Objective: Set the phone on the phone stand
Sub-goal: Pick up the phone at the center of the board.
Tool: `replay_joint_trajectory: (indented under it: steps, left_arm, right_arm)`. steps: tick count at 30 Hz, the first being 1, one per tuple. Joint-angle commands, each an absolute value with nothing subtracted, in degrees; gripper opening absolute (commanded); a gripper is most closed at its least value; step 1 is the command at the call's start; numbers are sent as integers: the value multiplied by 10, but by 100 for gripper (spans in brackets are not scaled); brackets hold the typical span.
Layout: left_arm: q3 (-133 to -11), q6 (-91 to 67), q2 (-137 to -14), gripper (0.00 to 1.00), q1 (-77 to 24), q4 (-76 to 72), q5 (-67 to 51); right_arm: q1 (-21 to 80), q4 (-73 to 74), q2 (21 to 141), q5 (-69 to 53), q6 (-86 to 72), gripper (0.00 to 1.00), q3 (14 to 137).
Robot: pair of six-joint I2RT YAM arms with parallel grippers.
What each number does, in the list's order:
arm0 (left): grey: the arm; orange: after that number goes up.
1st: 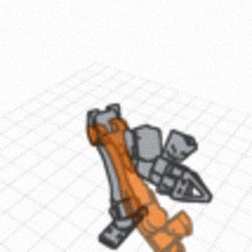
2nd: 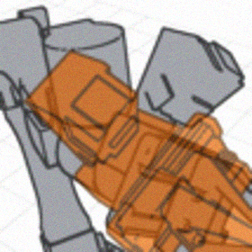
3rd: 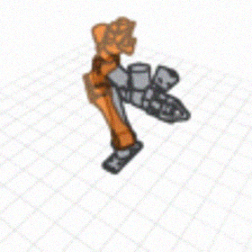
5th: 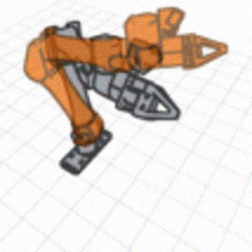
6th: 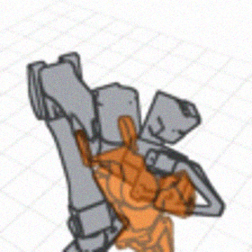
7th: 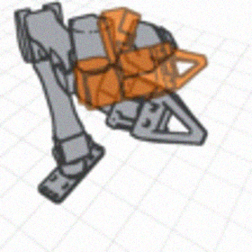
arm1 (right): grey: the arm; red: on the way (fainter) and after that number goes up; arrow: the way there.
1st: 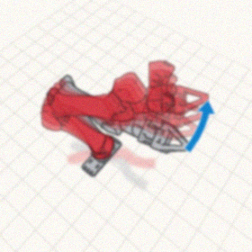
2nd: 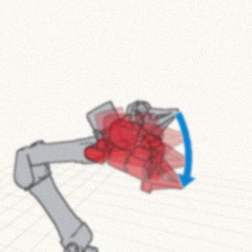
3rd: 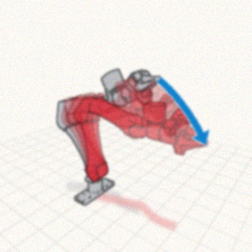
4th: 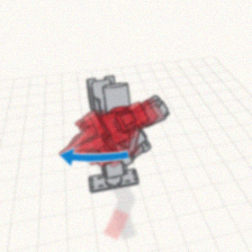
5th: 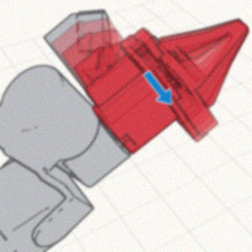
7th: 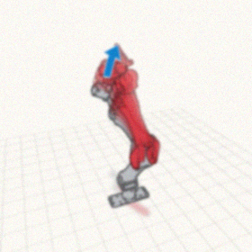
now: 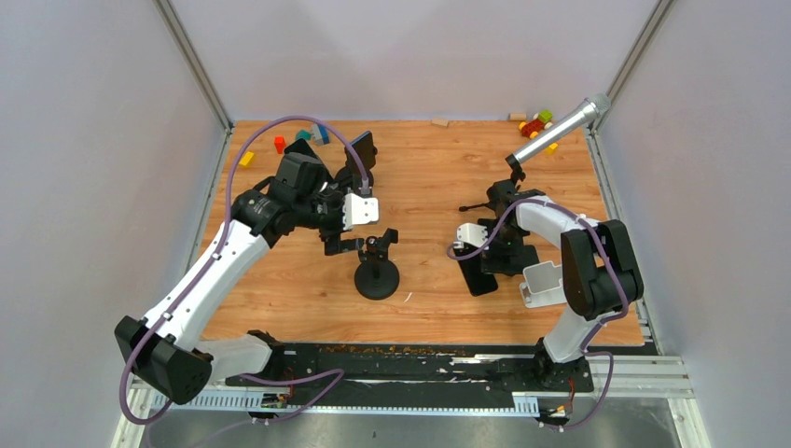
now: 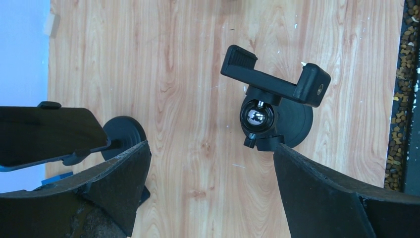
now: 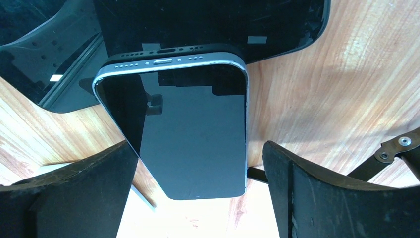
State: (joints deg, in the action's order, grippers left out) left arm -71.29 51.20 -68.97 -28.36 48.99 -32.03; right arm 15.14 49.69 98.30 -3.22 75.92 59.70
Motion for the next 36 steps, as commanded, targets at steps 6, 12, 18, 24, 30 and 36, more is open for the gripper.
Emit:
replay_joint_trajectory:
  steps: [6, 12, 18, 24, 30, 36]
  left_arm:
    - [-708, 499, -671, 100, -281, 469, -316]
    - [-705, 497, -670, 100, -281, 468, -316]
    - [-699, 477, -664, 100, -281, 455, -319]
    - [-680, 444, -651, 100, -281, 423, -319]
    - [-680, 417, -645, 100, -281, 408, -308]
    - [-677, 359, -644, 100, -281, 359, -273]
  right_arm:
    - [146, 479, 1008, -60, 777, 88, 598]
    - [145, 478, 1010, -73, 770, 73, 598]
    - [146, 479, 993, -93, 757, 55, 607]
    - [146, 478, 975, -117, 739, 40, 612]
    - [146, 480, 960, -121, 734, 32, 613]
    - [145, 490, 931, -129, 725, 28, 613]
